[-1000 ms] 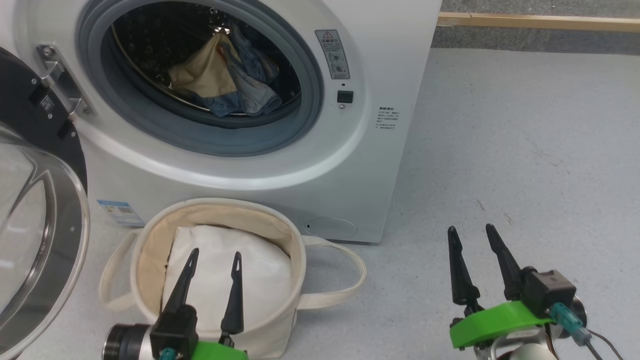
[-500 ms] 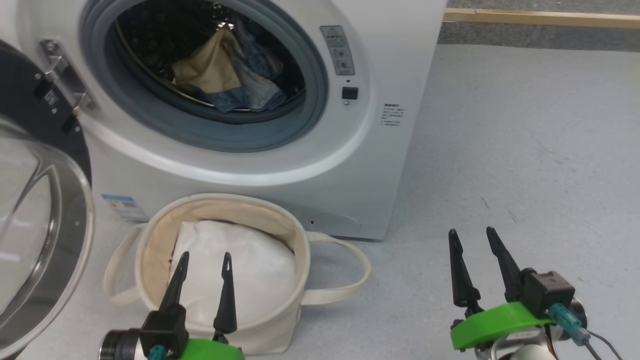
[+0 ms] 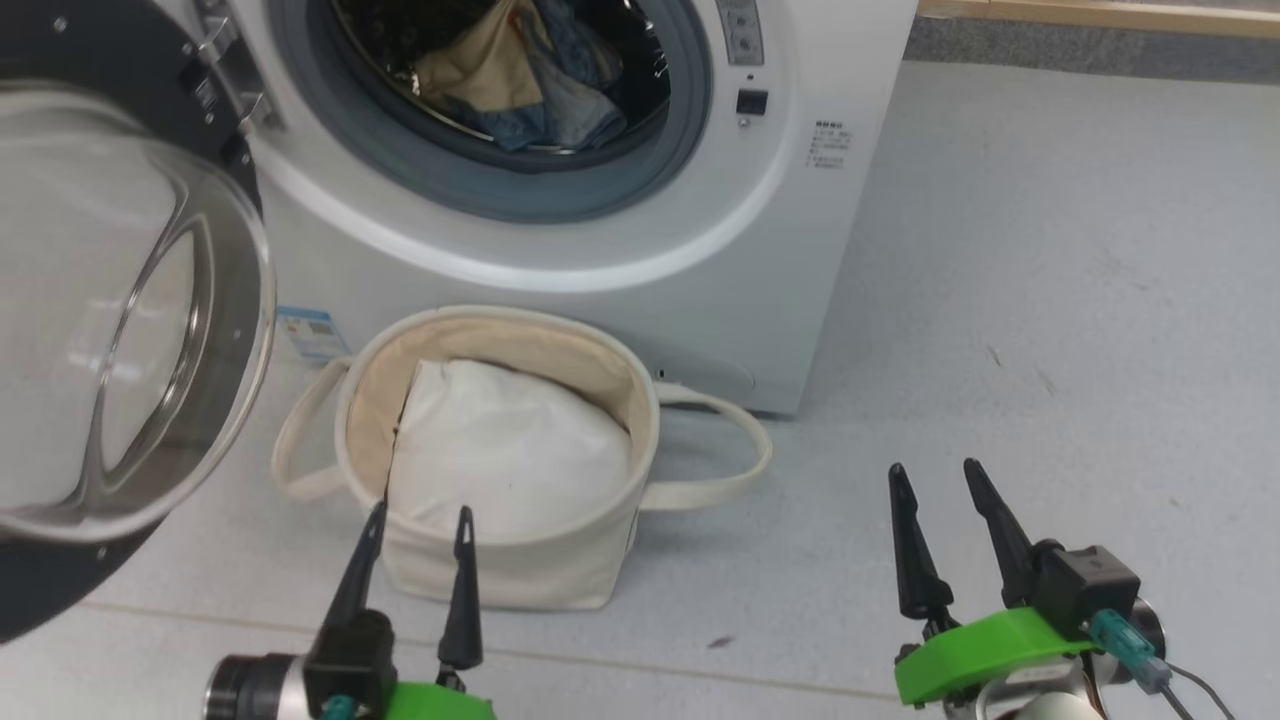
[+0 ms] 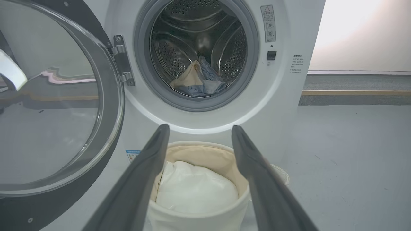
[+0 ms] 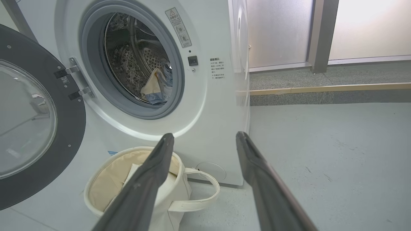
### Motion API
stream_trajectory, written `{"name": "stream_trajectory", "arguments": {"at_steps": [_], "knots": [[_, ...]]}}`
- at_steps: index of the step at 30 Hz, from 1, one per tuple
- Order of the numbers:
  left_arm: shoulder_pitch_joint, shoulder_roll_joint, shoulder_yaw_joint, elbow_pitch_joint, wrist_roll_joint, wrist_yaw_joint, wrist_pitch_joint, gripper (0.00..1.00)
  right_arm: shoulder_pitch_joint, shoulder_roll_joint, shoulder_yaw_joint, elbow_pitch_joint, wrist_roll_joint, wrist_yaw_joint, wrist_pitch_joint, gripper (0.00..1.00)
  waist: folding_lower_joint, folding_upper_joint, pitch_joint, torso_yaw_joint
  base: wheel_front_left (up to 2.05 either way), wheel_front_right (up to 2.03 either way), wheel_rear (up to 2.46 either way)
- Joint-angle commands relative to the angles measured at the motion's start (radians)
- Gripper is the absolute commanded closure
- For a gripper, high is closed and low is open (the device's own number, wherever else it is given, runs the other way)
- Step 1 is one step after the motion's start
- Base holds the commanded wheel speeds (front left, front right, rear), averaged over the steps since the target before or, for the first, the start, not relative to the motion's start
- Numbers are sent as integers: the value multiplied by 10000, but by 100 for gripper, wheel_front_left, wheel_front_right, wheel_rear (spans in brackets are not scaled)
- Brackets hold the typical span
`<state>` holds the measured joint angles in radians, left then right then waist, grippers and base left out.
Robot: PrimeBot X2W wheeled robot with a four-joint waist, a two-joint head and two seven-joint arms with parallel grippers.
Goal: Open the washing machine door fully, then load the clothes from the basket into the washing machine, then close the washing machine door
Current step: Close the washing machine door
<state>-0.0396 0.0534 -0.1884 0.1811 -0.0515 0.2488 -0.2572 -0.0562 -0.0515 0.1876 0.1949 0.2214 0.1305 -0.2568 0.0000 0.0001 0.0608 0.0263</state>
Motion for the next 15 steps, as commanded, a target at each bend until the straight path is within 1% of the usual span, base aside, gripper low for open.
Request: {"name": "stream_trajectory", "arguments": {"at_steps": [1,5,8,12,15], "knots": [[-210,18,131,-316,359,158,-46,0,-161,13,289,-246,-48,2,-49,0,0,-1,8,-3,-191,176,16],[-244,13,23,-279,461,244,-46,0,-177,13,322,-239,-42,2,-49,0,0,-1,29,17,-149,149,0],[-258,11,-20,-259,478,294,-46,0,-183,13,330,-238,-51,2,-49,0,0,-1,43,46,-101,101,0],[-292,9,-60,-254,463,313,-46,0,-211,13,328,-258,-64,2,-49,0,0,-1,108,93,-64,64,0],[-343,6,-127,-225,442,293,-46,0,-225,13,306,-259,-58,2,-49,0,0,-1,113,196,-20,20,0]]}}
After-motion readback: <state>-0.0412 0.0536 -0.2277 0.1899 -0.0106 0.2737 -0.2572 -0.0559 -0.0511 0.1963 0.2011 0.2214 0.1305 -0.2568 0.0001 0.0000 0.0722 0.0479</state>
